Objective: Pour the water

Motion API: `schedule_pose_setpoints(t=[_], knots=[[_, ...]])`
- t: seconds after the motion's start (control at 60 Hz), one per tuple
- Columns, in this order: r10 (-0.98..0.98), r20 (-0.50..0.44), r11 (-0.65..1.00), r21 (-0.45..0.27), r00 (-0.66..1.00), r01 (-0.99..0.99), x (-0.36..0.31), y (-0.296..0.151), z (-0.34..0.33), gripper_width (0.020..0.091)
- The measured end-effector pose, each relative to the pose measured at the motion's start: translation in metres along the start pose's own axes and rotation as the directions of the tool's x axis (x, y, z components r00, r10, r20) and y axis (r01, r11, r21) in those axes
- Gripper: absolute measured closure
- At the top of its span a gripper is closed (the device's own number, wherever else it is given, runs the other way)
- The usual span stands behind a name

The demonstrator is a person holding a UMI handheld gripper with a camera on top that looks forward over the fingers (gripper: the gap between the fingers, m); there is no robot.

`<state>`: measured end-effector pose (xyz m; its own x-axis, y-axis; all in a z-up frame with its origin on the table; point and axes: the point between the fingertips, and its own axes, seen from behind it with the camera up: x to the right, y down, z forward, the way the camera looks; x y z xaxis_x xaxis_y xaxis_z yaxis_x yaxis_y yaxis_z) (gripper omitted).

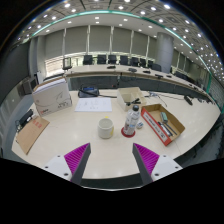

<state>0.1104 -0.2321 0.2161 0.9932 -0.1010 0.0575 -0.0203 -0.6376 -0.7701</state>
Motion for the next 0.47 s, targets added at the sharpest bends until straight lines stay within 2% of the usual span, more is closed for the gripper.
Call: schedule_pose_setpoints(t=[0.133,0.467], knots=[[-0.003,-0.034,1.0,0.026,0.999,0.004,-0.019,0.005,-0.033,0.0245],[0.01,-0.035,0.999,0.04,0.999,-0.009,-0.045,0.017,-0.063,0.0242]])
